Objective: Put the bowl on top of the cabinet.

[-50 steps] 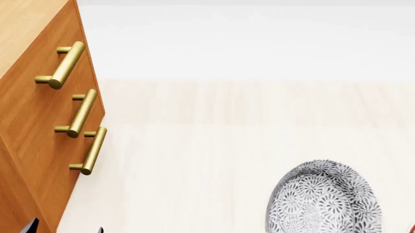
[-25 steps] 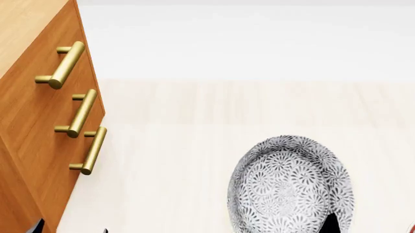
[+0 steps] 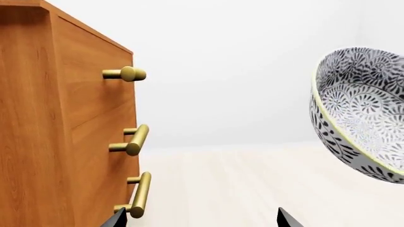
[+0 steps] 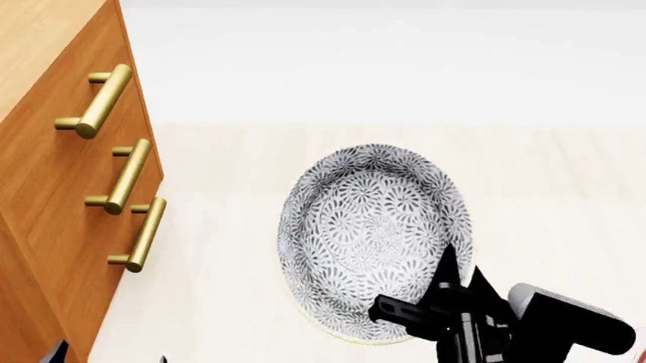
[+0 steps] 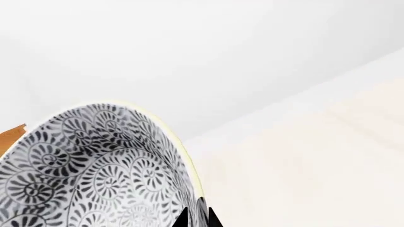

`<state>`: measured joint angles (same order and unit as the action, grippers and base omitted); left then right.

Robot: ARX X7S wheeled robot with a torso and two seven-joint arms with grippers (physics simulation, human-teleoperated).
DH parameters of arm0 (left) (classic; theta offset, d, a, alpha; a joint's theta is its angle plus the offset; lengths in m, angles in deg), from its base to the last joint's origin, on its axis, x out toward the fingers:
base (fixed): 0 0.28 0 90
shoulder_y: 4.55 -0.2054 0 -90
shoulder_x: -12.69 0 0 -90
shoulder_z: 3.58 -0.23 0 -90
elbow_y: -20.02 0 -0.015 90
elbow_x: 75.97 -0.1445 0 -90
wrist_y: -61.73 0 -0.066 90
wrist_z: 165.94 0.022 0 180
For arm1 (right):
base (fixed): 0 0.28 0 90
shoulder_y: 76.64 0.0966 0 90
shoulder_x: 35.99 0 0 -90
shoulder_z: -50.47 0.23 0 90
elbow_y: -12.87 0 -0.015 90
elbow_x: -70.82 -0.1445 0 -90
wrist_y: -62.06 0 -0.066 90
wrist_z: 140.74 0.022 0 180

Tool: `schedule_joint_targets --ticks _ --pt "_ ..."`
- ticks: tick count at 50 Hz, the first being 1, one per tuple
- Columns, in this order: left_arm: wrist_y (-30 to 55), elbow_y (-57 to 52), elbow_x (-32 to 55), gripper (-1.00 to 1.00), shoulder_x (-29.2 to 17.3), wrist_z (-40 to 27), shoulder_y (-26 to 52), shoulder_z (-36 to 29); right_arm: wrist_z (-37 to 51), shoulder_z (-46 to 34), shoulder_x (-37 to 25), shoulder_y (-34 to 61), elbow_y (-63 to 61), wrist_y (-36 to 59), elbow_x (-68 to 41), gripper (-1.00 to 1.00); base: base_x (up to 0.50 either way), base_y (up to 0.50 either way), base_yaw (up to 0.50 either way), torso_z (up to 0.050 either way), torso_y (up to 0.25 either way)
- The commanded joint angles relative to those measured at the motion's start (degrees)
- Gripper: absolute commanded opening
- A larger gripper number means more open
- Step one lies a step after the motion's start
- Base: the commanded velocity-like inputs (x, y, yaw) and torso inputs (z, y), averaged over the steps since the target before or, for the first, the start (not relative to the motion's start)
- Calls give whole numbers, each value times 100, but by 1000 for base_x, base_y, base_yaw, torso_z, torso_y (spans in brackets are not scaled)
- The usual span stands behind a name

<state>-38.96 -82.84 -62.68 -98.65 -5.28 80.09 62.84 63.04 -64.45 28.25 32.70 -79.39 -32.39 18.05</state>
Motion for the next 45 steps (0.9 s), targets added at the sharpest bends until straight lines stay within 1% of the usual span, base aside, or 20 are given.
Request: schedule_joint_targets --ticks 1,10,19,23,26,32,38,45 --pt "-4 -4 15 100 -14 -10 6 -9 35 -341 135 694 256 218 813 -100 0 0 0 0 0" --pt "-7 17 26 100 -17 -8 21 -26 428 -583 199 935 330 232 1634 -100 0 0 0 0 1" --pt "15 19 26 100 -20 -9 48 -50 60 -661 466 1300 1178 46 1788 -100 0 0 0 0 0" --pt "91 -13 98 100 -21 41 124 -77 -55 -746 487 1328 1178 51 1810 -100 0 0 0 0 0" --pt "523 -196 68 100 -60 99 324 -228 -30 -805 430 1347 934 138 1834 -100 0 0 0 0 0" --pt "1029 -577 140 100 -74 138 621 -334 -46 -845 376 1331 719 166 1825 -100 0 0 0 0 2" --pt "1223 -762 96 100 -67 223 891 -445 -106 -875 367 1293 695 112 1835 -100 0 0 0 0 0" --pt "1586 -1025 296 100 -56 267 1128 -463 -269 -962 378 1273 704 -36 1927 -100 0 0 0 0 0"
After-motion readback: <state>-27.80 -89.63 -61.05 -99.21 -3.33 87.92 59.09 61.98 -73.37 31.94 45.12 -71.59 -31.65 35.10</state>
